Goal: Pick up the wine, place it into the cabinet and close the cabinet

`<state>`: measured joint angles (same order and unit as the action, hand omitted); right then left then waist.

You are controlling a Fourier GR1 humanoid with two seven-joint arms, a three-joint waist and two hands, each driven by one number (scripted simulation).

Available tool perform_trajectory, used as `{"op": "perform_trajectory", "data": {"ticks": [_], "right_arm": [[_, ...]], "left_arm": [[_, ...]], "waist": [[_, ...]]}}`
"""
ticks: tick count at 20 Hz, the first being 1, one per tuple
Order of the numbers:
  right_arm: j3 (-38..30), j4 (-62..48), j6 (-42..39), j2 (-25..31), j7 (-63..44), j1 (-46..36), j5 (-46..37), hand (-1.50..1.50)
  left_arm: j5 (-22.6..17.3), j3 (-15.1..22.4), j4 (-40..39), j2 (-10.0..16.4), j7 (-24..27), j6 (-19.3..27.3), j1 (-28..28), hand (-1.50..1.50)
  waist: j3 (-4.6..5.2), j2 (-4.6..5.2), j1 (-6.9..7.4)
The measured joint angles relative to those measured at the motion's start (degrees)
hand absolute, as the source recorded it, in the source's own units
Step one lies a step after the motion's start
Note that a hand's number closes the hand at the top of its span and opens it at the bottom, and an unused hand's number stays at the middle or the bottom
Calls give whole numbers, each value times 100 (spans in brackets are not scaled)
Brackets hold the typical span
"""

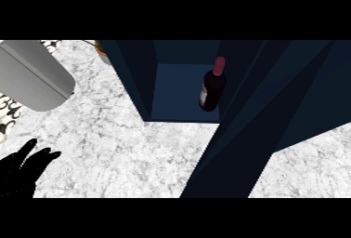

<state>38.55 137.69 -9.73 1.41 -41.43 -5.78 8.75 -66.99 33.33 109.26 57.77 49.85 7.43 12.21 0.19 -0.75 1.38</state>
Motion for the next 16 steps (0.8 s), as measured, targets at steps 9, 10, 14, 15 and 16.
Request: {"op": "perform_trajectory", "data": {"ticks": [9, 10, 14, 15, 16], "right_arm": [[988, -284, 1761, 414, 12, -1307, -727, 150], [1018, -281, 1930, 484, 36, -1402, -788, 150], [1080, -342, 2683, 676, 266, -1812, -842, 150], [1072, -372, 2831, 710, 288, -1936, -839, 150], [1069, -412, 2984, 728, 338, -2042, -834, 150]], "left_arm": [[-357, -715, -438, 527, 268, -864, 718, -150], [-387, -790, -501, 594, 309, -1014, 815, -150], [-498, -1063, -658, 823, 325, -1360, 974, -150], [-522, -1131, -670, 890, 326, -1473, 1011, -150], [-537, -1185, -741, 912, 339, -1575, 1033, -150]], "waist": [[8, -5, 93], [10, -9, 111], [11, 9, 160], [11, 11, 177], [13, 18, 187]]}}
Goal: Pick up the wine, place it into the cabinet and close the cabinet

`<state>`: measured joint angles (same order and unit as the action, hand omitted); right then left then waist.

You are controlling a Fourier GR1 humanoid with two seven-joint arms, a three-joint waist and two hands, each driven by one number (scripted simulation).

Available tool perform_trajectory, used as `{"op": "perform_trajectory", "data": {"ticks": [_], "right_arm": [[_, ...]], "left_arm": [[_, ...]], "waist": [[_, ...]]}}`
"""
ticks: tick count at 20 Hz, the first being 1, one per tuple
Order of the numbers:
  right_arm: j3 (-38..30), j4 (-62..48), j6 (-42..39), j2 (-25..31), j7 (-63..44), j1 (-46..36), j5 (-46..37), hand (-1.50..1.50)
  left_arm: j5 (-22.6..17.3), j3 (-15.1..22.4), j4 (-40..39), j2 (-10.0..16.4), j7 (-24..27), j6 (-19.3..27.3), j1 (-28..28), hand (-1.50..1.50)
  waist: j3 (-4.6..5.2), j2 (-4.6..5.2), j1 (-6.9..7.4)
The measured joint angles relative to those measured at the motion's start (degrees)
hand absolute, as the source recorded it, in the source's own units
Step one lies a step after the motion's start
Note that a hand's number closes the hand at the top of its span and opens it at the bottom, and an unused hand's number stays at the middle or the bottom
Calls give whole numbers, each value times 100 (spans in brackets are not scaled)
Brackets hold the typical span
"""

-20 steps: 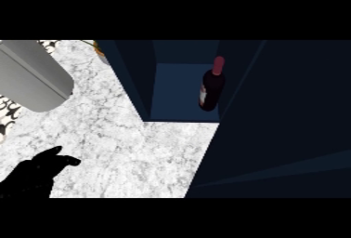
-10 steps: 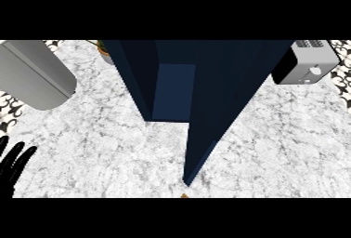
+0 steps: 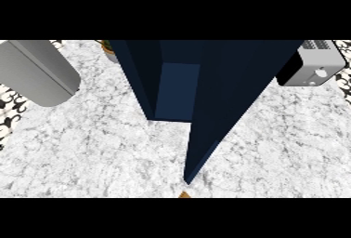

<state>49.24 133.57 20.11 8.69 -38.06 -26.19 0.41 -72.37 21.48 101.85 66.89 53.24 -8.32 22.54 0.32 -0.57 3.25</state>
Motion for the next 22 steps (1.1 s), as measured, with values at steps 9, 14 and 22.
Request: {"op": "perform_trajectory", "data": {"ticks": [9, 14, 22], "right_arm": [[-839, -1910, 772, -679, 123, -1871, 258, 150], [-1548, -3282, 563, -814, 585, -2815, 832, 150], [-2426, -4947, -830, -860, 1267, -3556, 1957, 150]], "left_arm": [[-108, -505, -487, 200, -60, -722, 414, -150], [-50, -782, -703, 223, -142, -991, 672, -150], [16, -1250, -813, 153, -296, -1276, 968, -150]], "waist": [[-9, 48, 49], [-18, 75, 73], [-28, 92, 39]]}}
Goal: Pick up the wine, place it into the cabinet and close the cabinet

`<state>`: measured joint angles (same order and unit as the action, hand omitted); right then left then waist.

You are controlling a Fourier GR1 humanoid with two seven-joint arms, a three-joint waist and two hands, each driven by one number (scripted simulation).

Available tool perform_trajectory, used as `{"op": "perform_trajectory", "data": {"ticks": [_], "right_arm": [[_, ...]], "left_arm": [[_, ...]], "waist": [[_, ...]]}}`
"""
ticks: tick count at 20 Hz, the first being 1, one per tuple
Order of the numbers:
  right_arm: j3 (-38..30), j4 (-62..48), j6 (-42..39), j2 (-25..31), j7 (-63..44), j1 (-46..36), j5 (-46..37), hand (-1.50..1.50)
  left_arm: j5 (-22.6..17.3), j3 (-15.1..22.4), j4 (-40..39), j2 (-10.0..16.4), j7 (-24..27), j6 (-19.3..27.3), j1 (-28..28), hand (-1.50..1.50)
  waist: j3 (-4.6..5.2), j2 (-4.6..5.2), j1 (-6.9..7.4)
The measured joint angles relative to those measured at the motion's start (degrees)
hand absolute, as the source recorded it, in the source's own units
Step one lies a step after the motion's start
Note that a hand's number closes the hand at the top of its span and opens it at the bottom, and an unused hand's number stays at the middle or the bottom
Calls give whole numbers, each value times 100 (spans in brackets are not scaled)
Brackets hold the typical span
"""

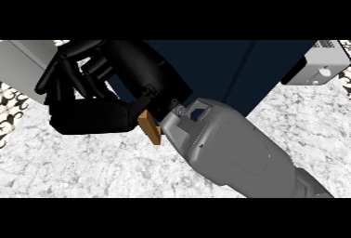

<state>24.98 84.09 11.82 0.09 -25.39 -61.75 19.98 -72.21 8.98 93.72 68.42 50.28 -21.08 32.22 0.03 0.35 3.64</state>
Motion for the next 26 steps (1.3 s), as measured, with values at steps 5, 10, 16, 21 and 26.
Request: {"op": "perform_trajectory", "data": {"ticks": [5, 10, 16, 21, 26], "right_arm": [[34, -596, -1463, 5, -472, -252, 978, 150], [131, -1500, -2714, -3, -646, -477, 1649, 150], [11, -2596, -3479, -9, -474, -780, 2246, 150], [-207, -3361, -4093, -12, -152, -1030, 2602, 150], [-361, -3766, -4551, -13, 133, -1078, 2653, 150]], "left_arm": [[1, -148, 18, -69, -138, -37, -39, -150], [59, -284, -65, -217, -256, -115, -118, -150], [35, -605, -227, -318, -520, -324, -68, -150], [70, -798, -331, -471, -742, -435, -97, -150], [198, -974, -413, -659, -875, -559, -89, -150]], "waist": [[3, 20, 14], [7, 29, -4], [4, 9, -53], [13, -2, -68], [24, -71, -95]]}}
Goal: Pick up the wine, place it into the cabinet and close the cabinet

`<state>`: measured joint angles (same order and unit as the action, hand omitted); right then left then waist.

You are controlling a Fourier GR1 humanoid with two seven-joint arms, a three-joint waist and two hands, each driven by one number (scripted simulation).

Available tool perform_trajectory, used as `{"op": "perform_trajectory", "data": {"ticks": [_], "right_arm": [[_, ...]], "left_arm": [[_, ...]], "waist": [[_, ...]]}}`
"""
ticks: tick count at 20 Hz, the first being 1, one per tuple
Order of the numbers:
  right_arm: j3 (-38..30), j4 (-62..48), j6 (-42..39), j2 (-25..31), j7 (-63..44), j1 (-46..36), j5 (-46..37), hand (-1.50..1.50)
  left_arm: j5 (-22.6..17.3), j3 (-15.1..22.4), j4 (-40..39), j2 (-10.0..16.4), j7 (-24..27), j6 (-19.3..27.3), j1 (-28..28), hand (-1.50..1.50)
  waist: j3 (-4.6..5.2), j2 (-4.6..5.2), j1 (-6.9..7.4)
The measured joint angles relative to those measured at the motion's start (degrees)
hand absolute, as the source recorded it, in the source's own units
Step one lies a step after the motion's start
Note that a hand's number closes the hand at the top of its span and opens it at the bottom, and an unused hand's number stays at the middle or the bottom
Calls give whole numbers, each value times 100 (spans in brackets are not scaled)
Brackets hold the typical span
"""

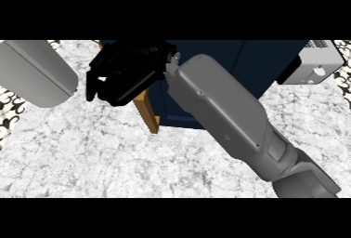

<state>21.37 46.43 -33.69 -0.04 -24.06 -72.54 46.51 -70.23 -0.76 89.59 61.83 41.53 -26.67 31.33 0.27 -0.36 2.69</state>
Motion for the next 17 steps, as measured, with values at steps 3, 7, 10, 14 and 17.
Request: {"op": "perform_trajectory", "data": {"ticks": [3, 7, 10, 14, 17], "right_arm": [[-40, -263, -123, -1, 172, -94, -34, 150], [-92, -405, -265, 11, 398, -90, -146, 150], [-85, -380, -282, 45, 624, -29, -310, 150], [-79, -284, -204, 50, 890, 66, -458, 150], [-100, -243, -152, 38, 1045, 124, -505, 150]], "left_arm": [[22, -92, 17, -54, -112, 6, -52, -150], [12, -170, 76, -124, -235, -31, -47, -150], [36, -213, 93, -165, -289, -15, -40, -150], [130, -226, 139, -215, -326, 27, -76, -150], [171, -236, 214, -194, -390, 24, -117, -150]], "waist": [[-5, -23, 11], [19, -61, 38], [53, -78, 61], [97, -84, 51], [105, -84, 50]]}}
